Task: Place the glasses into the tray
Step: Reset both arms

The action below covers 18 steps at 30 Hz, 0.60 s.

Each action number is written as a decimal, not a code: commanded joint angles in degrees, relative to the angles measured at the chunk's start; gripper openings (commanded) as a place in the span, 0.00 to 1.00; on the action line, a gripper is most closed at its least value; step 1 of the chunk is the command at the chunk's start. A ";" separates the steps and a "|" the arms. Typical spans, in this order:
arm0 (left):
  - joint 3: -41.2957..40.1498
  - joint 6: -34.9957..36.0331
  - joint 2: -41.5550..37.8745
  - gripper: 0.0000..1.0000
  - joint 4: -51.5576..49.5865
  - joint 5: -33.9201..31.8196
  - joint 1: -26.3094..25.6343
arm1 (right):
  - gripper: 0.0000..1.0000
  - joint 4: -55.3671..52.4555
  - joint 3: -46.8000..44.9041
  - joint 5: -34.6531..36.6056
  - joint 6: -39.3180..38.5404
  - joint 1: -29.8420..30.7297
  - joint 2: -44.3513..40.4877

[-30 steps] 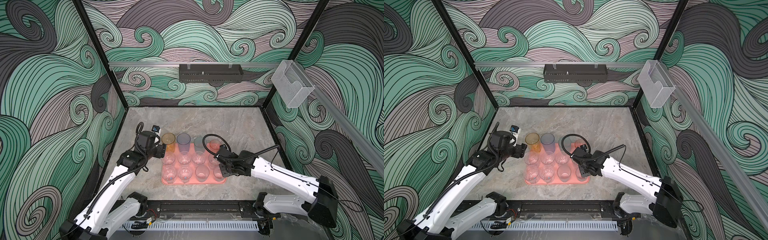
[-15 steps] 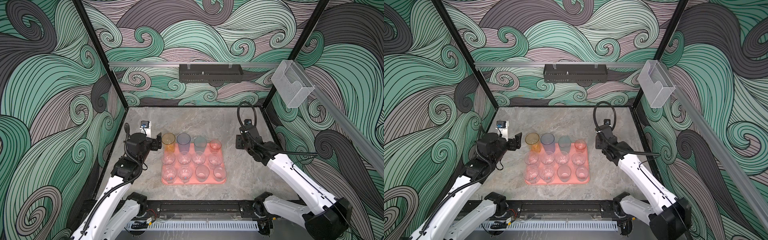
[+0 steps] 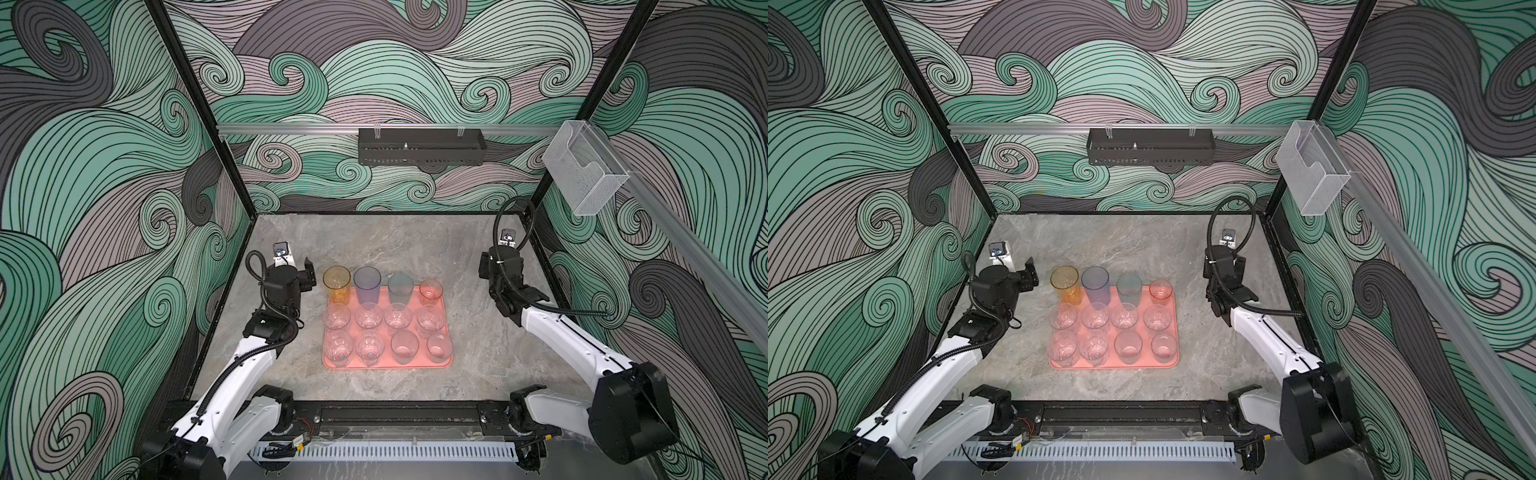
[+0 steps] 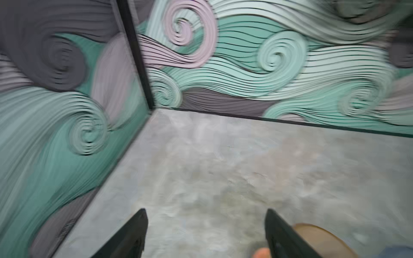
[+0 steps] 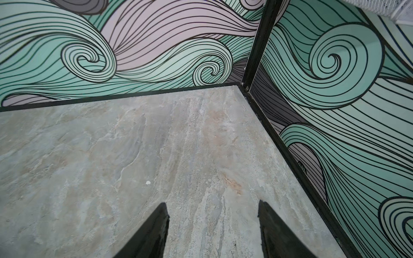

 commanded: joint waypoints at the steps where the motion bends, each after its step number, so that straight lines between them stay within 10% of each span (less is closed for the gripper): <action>1: -1.26 2.55 1.52 0.79 4.75 -17.77 0.50 | 0.64 5.98 -2.72 0.90 -0.03 -1.88 1.00; 18: -5.85 -2.41 15.40 0.81 13.71 -4.56 6.14 | 0.66 24.11 -11.90 -3.54 -7.84 -6.19 9.77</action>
